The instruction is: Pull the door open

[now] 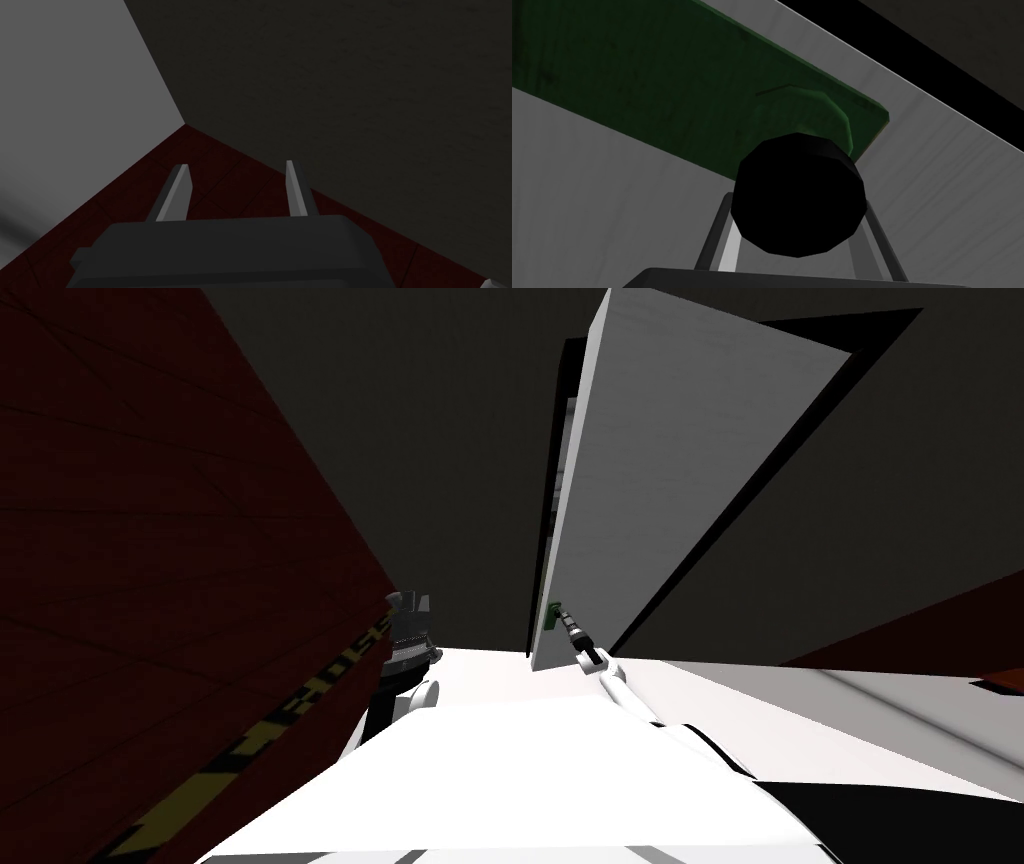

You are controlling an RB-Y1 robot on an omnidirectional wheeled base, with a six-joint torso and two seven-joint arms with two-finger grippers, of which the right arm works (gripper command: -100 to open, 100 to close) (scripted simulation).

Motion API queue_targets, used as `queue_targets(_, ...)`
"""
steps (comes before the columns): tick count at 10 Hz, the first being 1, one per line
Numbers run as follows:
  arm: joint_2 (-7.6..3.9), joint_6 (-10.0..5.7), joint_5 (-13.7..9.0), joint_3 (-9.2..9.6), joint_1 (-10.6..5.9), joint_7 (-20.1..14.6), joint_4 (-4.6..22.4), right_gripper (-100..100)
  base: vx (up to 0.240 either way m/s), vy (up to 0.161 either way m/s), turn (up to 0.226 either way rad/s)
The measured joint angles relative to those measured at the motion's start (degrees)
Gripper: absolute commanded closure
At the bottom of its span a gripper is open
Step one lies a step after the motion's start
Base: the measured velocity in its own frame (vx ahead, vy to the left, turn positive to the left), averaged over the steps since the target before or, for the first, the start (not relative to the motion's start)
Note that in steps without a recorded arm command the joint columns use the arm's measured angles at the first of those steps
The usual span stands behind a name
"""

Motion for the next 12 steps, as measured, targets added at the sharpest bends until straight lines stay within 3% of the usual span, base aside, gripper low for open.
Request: queue_targets(12, 0.79, 2.02, -13.72, 1.82, -2.97, -16.64, 2.85, 100, -0.071, -0.048, 0.098)
